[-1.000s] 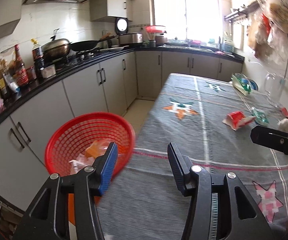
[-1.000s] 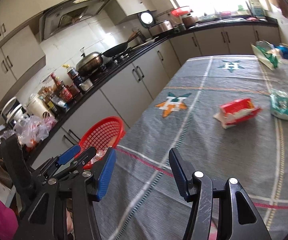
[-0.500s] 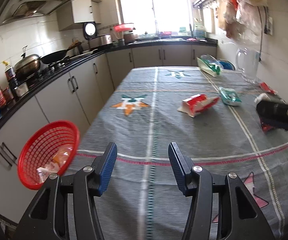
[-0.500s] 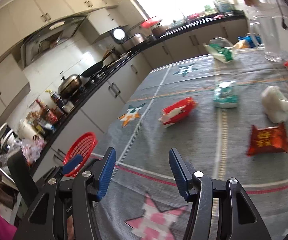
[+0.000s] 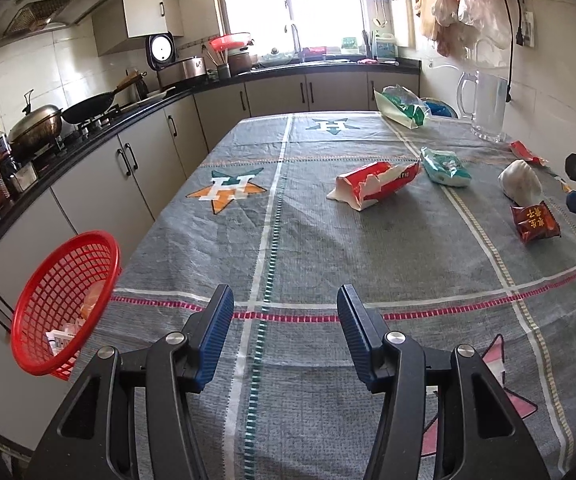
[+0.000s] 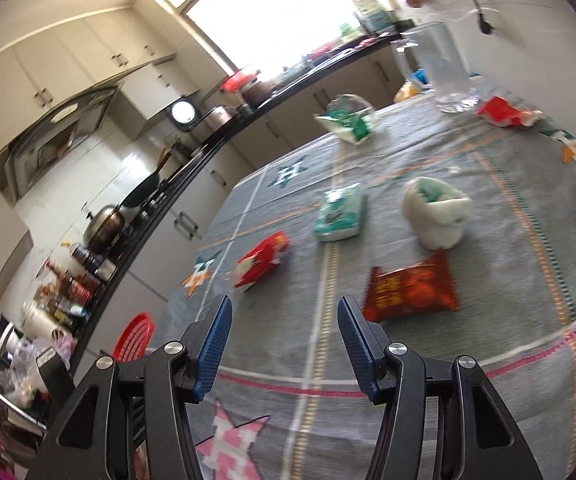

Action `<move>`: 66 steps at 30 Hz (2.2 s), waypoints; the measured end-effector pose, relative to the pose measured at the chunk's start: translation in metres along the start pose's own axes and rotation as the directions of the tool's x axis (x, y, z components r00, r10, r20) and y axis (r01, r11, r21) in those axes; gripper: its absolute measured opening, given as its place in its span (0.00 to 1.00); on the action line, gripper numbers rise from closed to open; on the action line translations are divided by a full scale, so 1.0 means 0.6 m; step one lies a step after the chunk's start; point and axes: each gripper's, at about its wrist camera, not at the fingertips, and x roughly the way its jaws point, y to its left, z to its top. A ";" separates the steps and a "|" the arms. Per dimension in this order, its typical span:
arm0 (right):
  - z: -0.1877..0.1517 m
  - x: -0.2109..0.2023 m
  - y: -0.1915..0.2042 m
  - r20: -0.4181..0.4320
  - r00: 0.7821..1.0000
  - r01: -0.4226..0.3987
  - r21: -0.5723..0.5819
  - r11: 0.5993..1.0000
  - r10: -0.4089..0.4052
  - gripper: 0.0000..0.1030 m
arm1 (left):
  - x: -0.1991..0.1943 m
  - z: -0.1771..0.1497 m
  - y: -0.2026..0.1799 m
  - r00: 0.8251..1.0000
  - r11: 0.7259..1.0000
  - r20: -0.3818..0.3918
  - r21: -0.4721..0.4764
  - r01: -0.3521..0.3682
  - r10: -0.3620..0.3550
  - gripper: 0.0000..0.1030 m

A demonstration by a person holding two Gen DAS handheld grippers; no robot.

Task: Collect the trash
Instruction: 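Move both grippers back from the basket to the table, then grasp the red snack wrapper with the right gripper while the left grasps the red box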

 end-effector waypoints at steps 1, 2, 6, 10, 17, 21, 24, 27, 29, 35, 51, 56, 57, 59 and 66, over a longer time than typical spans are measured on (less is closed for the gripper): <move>0.002 -0.001 -0.007 0.002 1.000 0.008 0.010 1.000 -0.008 0.58 | 0.001 0.000 0.000 1.000 1.000 -0.001 0.000 0.003 -0.003 0.51; 0.004 -0.003 -0.013 0.004 1.000 0.015 0.019 1.000 -0.015 0.58 | 0.001 0.001 0.001 1.000 1.000 -0.001 -0.001 0.007 -0.007 0.51; 0.012 -0.013 -0.041 0.020 0.999 0.044 0.057 0.997 -0.045 0.58 | 0.005 -0.001 0.003 1.000 1.000 -0.012 -0.006 0.023 -0.023 0.51; 0.021 -0.019 -0.070 0.029 0.995 0.088 0.103 0.991 -0.091 0.58 | 0.006 -0.003 0.007 0.999 0.999 -0.013 -0.015 0.038 -0.038 0.51; 0.028 0.013 -0.092 -0.036 0.983 0.184 0.120 0.976 -0.181 0.62 | 0.002 -0.005 0.004 0.999 0.999 -0.004 -0.008 0.052 -0.052 0.52; 0.027 0.039 -0.091 -0.062 0.972 0.232 0.096 0.968 -0.227 0.62 | 0.000 -0.005 0.004 0.998 0.998 0.000 -0.007 0.060 -0.060 0.54; 0.026 0.056 -0.089 -0.073 0.959 0.277 0.057 0.959 -0.273 0.62 | -0.001 -0.005 0.003 0.998 0.998 0.003 -0.004 0.069 -0.069 0.54; 0.024 0.076 -0.078 -0.097 0.951 0.294 -0.002 0.956 -0.293 0.63 | -0.003 0.000 0.002 0.995 0.995 -0.007 -0.002 0.097 -0.097 0.56; 0.020 0.083 -0.064 -0.106 0.953 0.281 -0.046 0.959 -0.284 0.63 | -0.003 0.008 0.004 0.991 0.991 -0.023 -0.018 0.133 -0.134 0.57; 0.013 0.089 -0.051 -0.146 0.985 0.088 -0.061 0.994 -0.096 0.63 | 0.002 0.069 0.006 0.979 0.979 -0.032 -0.025 0.202 -0.203 0.66; 0.032 0.036 -0.105 -0.027 0.997 0.078 0.128 0.989 -0.075 0.63 | 0.191 0.172 -0.159 0.973 0.915 -0.157 0.339 0.216 -0.172 0.33; 0.032 0.037 -0.093 -0.032 0.998 0.065 0.103 0.993 -0.062 0.63 | 0.215 0.173 -0.153 0.974 0.943 -0.164 0.270 0.196 -0.155 0.05; 0.033 0.036 -0.088 -0.035 0.997 0.065 0.089 0.994 -0.062 0.63 | 0.213 0.174 -0.146 0.973 0.950 -0.163 0.239 0.203 -0.167 0.04; 0.039 0.033 -0.076 -0.046 0.997 0.065 0.065 0.996 -0.062 0.63 | 0.202 0.174 -0.127 0.966 0.958 -0.167 0.176 0.226 -0.197 0.03; 0.095 0.099 -0.027 -0.178 0.978 0.091 -0.110 0.990 -0.110 0.72 | 0.125 0.142 -0.071 0.955 0.959 -0.114 0.041 0.280 -0.274 0.03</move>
